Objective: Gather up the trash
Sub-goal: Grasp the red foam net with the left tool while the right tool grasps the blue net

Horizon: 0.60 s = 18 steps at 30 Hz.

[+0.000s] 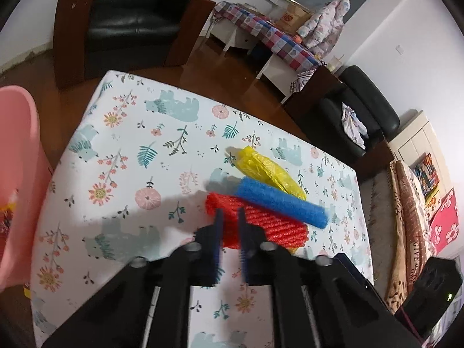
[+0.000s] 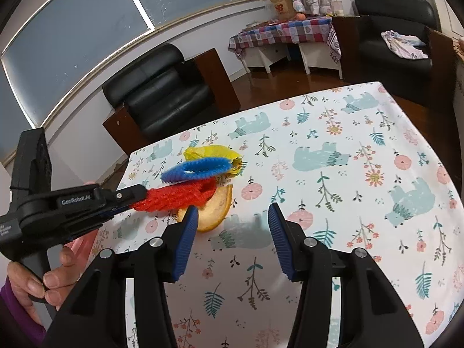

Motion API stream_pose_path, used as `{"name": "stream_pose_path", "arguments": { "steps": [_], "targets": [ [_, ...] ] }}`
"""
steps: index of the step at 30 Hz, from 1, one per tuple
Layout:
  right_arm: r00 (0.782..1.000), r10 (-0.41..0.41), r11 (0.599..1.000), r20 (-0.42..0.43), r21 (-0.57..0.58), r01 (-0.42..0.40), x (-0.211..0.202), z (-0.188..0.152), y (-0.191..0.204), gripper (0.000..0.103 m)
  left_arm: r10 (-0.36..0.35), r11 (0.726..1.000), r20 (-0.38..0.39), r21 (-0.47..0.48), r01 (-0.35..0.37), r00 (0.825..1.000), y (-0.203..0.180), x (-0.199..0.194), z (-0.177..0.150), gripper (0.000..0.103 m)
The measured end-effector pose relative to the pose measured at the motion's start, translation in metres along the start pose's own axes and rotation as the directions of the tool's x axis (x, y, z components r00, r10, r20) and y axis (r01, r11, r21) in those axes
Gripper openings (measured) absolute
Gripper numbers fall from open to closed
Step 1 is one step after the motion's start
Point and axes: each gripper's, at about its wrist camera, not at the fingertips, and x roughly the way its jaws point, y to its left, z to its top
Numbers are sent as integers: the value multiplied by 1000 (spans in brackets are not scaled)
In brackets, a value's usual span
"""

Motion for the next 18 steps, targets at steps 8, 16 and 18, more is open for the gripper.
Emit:
{"name": "stream_pose_path", "arguments": {
  "steps": [8,16,18],
  "targets": [
    [998,21,1000,-64,17,-20,21,3,-1,51,40,998,57,50,-43,998,11,-25,-5,5],
    [995,17,1000,-94,-11,-18,35,8,8,51,75,991,89,105,-84,993,33,-55,-20,4],
    [996,16,1000,-88,-6,-16,34,11,10,51,89,990,98,103,-99,991,40,-63,-24,5]
  ]
}}
